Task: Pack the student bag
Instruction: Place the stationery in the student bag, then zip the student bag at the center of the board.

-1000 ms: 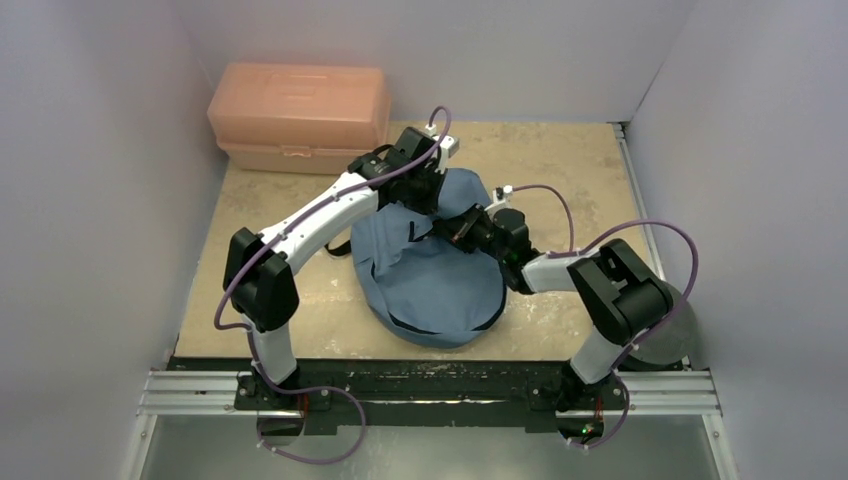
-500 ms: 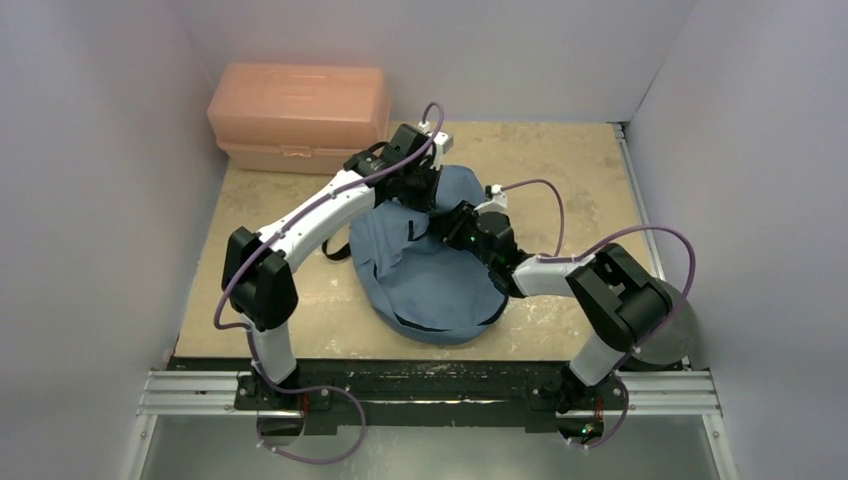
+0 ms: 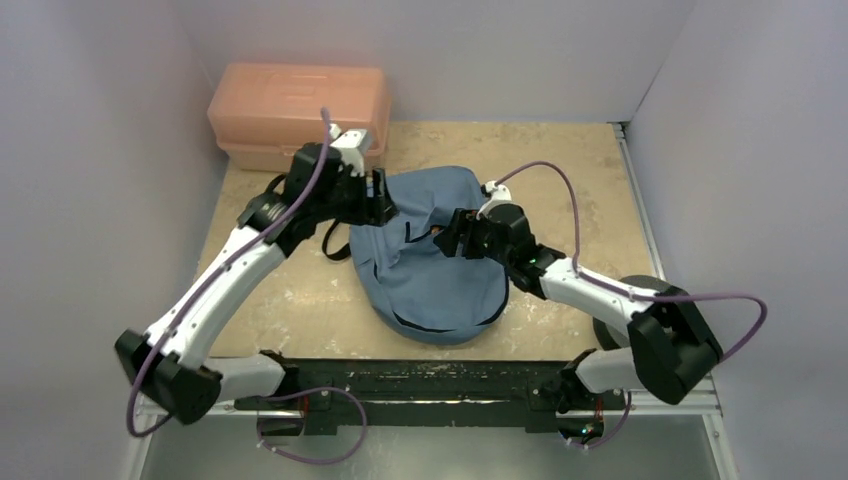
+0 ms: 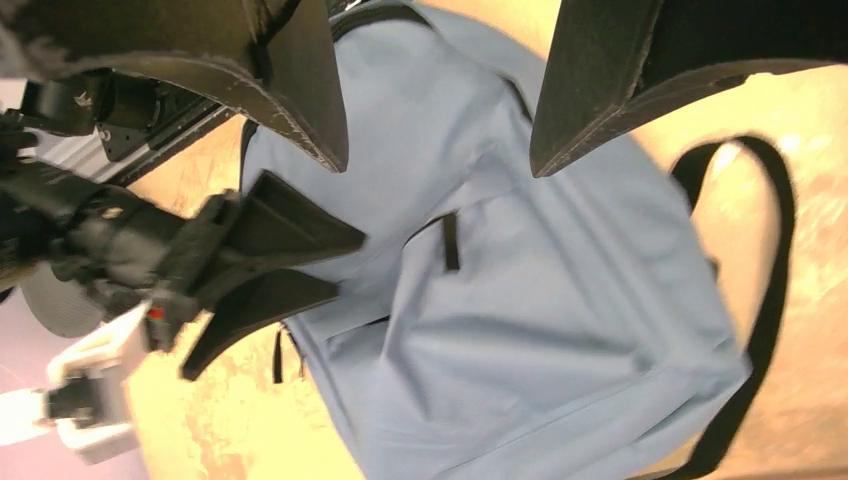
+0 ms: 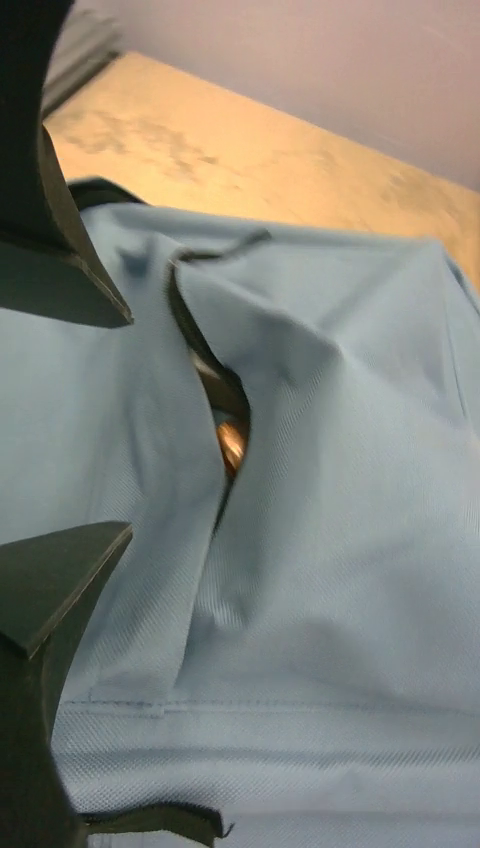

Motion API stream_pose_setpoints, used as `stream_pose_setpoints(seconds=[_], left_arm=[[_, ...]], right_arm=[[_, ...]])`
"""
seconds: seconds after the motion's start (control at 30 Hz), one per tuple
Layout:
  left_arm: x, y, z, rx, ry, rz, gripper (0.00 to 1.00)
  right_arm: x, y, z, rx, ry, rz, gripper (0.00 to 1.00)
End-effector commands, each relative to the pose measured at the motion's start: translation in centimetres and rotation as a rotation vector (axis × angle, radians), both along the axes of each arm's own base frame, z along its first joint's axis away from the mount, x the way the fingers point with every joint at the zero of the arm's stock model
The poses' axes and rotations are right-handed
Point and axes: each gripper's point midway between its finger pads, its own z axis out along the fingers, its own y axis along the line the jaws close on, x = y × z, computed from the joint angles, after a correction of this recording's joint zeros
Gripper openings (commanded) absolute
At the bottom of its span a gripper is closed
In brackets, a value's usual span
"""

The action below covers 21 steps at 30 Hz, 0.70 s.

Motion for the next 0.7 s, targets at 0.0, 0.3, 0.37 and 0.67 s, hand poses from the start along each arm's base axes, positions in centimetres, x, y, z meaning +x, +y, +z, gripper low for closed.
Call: stream_pose_setpoints(seconds=[0.0, 0.3, 0.37, 0.67], left_arm=[[-2.1, 3.7, -1.3, -0.05, -0.037, 0.155, 0.69], [-7.3, 5.8, -4.0, -0.212, -0.018, 0.229, 0.8], [-8.0, 6.1, -4.1, -0.223, -0.019, 0.23, 0.8], [-9.8, 5.9, -5.9, -0.255, 0.032, 0.204, 0.79]], right_arm=[[-4.0, 1.0, 4.4, -0.092, -0.169, 0.345, 0.79], [-1.3, 6.4, 10.3, 0.031, -0.066, 0.356, 0.74], [0.0, 7.3, 9.1, -0.009, -0.032, 0.33, 0.7], [1.2, 9.5, 3.3, 0.015, -0.017, 0.358, 0.48]])
